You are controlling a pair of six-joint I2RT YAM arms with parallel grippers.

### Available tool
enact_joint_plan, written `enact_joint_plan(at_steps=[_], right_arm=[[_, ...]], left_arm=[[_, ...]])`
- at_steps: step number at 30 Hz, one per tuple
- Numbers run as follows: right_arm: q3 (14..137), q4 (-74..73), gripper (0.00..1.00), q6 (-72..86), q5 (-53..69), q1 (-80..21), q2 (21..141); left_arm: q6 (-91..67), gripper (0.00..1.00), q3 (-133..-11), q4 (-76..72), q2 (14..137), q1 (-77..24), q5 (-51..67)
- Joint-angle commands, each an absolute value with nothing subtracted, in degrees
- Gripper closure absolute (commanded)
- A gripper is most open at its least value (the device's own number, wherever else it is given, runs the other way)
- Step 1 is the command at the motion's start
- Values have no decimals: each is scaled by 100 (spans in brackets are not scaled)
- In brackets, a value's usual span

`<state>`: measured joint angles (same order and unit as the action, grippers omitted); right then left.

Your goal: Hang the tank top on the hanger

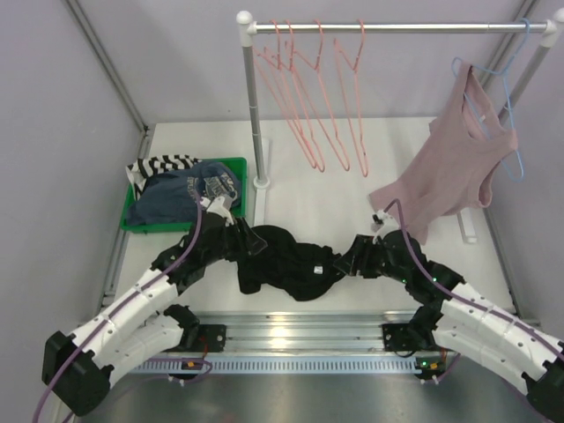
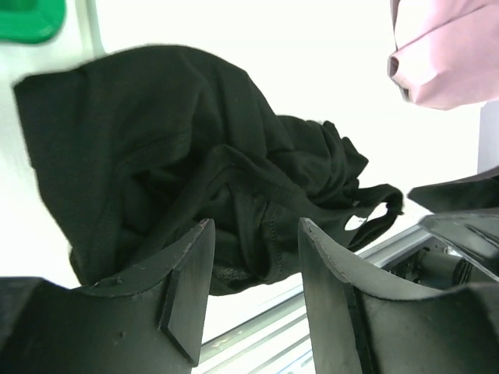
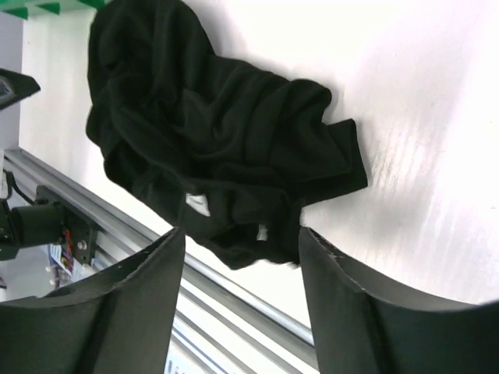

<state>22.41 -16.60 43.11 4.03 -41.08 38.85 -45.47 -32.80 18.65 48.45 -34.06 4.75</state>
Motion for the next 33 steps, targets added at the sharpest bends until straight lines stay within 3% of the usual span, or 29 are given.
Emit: enact_joint_plan(at_steps=[1,7,14,21,27,33], right_arm=[[2925,-2283,39,4245,71,-4034,3648],[3717,-3460,29,4315,-667,-4043,3498],[4806,-4490,36,4316,-1713,-4043,3463],[6333,-4719,36,3490,-1775,-4043,3787],[8283,-4589,35,2357,-2250,-4034,4867],[10822,-4658,35,1135,-2329,-3920,6818]], left_arm=[[-4324,48,-3665,2170,4693,-3428,193],[-4123,47,-4235,2574,4702,-3428,185],[-4043,46,-4570,2803,4641,-3419,281],[-4025,46,-4658,2900,4570,-3428,431],[-4025,46,-4764,2944,4526,-3428,518],[-4025,46,-4825,2962,4570,-3428,536]])
